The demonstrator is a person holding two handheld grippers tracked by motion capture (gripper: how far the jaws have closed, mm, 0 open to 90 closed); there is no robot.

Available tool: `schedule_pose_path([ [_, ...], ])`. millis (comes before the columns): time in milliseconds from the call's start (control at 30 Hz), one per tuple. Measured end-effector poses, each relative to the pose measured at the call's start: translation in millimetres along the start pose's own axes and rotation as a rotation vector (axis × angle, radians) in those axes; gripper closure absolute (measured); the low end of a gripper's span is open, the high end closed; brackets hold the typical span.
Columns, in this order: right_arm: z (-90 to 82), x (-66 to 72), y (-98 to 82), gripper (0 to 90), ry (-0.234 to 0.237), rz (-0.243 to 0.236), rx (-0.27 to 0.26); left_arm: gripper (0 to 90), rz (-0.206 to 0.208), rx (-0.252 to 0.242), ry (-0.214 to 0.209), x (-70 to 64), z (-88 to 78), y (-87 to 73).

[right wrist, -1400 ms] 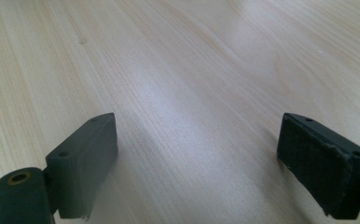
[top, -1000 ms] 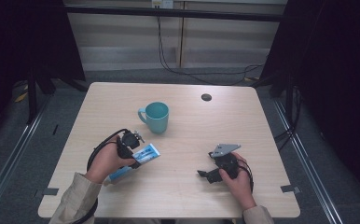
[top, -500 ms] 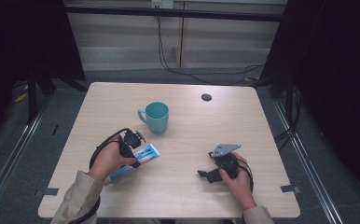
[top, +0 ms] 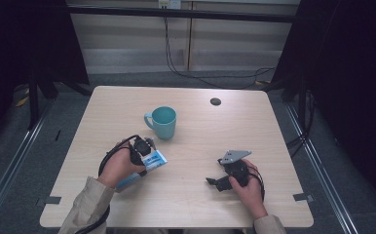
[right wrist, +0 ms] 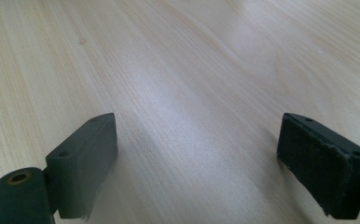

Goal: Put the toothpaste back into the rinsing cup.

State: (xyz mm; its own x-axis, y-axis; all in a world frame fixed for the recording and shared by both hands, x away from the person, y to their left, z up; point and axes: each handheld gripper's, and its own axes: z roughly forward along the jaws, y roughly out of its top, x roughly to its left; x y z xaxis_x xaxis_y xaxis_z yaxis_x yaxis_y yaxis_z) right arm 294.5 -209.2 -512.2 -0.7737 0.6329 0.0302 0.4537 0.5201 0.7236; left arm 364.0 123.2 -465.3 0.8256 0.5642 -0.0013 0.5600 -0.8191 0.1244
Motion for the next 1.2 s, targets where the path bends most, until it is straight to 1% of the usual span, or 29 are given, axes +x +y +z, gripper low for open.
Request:
schedule_pose_path([
  [67, 0.1, 0.0, 0.1, 11.7, 0.000, 0.000, 0.000, 51.1, -0.001, 0.000, -0.007, 0.8, 0.6, -0.2],
  [133, 0.1, 0.0, 0.1, 11.7, -0.001, 0.000, 0.000, 54.1, -0.001, 0.001, -0.015, 1.8, 0.4, -0.1],
  [167, 0.3, -0.2, 0.1, 11.6, -0.001, -0.001, -0.001, 54.1, -0.008, 0.003, -0.017, 1.7, -0.2, 0.0],
  [200, 0.3, -0.2, 0.2, 11.6, -0.001, -0.001, -0.001, 56.5, -0.015, 0.003, -0.015, 1.6, -1.4, 0.0],
  [233, 0.3, -0.2, 0.2, 11.6, -0.001, -0.001, -0.001, 63.4, -0.036, -0.005, -0.018, 2.3, -5.3, -0.6],
  [267, 0.3, -0.2, 0.2, 11.6, -0.001, -0.001, -0.001, 66.0, -0.036, -0.005, -0.018, 2.3, -5.3, -0.6],
  [300, 0.3, -0.2, 0.2, 11.6, -0.001, -0.001, -0.001, 68.2, -0.046, -0.014, -0.028, 3.5, -7.2, -1.7],
  [433, 0.3, -0.2, 0.2, 11.7, -0.001, -0.001, -0.001, 70.5, -0.043, -0.018, -0.030, 4.6, -8.7, -2.3],
  [500, 0.4, -0.3, 0.3, 11.6, -0.001, -0.001, -0.001, 71.9, -0.047, -0.021, -0.034, 4.5, -9.4, -2.7],
  [533, 0.4, -0.3, 0.3, 11.6, -0.001, -0.001, -0.001, 71.9, -0.049, -0.025, -0.033, 4.7, -9.7, -3.2],
  [567, 0.5, -0.3, 0.4, 11.6, -0.001, 0.000, -0.001, 72.2, -0.057, -0.039, -0.048, 6.1, -10.5, -5.1],
  [667, 0.5, -0.3, 0.4, 11.6, -0.001, 0.000, -0.001, 72.5, -0.063, -0.051, -0.050, 7.0, -11.3, -7.0],
  [700, 0.5, -0.4, 0.4, 11.6, -0.001, -0.001, -0.001, 72.7, -0.078, -0.068, -0.048, 7.1, -13.3, -8.7],
  [733, 0.5, -0.4, 0.5, 11.6, -0.001, 0.000, -0.001, 72.7, -0.069, -0.067, -0.052, 8.3, -15.6, -9.5],
  [767, 0.5, -0.4, 0.5, 11.6, -0.001, 0.000, -0.001, 72.7, -0.069, -0.067, -0.052, 8.3, -15.6, -9.5],
  [800, 0.5, -0.4, 0.5, 11.6, 0.000, 0.000, -0.001, 72.7, -0.075, -0.081, -0.053, 8.8, -17.7, -10.3],
  [833, 0.6, -0.4, 0.5, 11.6, 0.000, 0.000, -0.001, 72.7, -0.083, -0.106, -0.053, 9.5, -23.4, -12.0],
  [867, 0.6, -0.4, 0.5, 11.6, 0.000, 0.000, -0.001, 72.7, -0.083, -0.106, -0.053, 9.5, -23.4, -12.0],
  [933, 0.7, -0.5, 0.6, 11.6, -0.001, 0.000, -0.001, 72.7, -0.097, -0.138, -0.050, 9.5, -28.6, -13.5],
  [967, 0.6, -0.4, 0.6, 11.6, -0.001, 0.000, -0.001, 72.7, -0.099, -0.156, -0.061, 11.5, -34.1, -15.3],
  [1000, 0.6, -0.4, 0.6, 11.6, -0.001, 0.000, -0.001, 72.7, -0.099, -0.156, -0.061, 11.5, -34.1, -15.3],
  [1033, 0.7, -0.4, 0.6, 11.6, -0.001, 0.000, -0.001, 72.7, -0.114, -0.180, -0.066, 11.8, -36.3, -16.7],
  [1067, 0.7, -0.4, 0.6, 11.6, -0.001, -0.001, -0.001, 72.7, -0.108, -0.179, -0.065, 12.6, -38.1, -17.2],
  [1100, 0.7, -0.4, 0.6, 11.6, -0.001, 0.000, -0.001, 72.7, -0.119, -0.202, -0.071, 12.7, -41.1, -18.5],
  [1167, 0.7, -0.4, 0.6, 11.6, -0.001, 0.000, -0.001, 72.8, -0.125, -0.208, -0.076, 13.2, -43.0, -19.0],
  [1200, 0.6, -0.4, 0.6, 11.6, -0.001, 0.000, -0.001, 72.9, -0.129, -0.225, -0.081, 13.7, -44.4, -19.7],
])
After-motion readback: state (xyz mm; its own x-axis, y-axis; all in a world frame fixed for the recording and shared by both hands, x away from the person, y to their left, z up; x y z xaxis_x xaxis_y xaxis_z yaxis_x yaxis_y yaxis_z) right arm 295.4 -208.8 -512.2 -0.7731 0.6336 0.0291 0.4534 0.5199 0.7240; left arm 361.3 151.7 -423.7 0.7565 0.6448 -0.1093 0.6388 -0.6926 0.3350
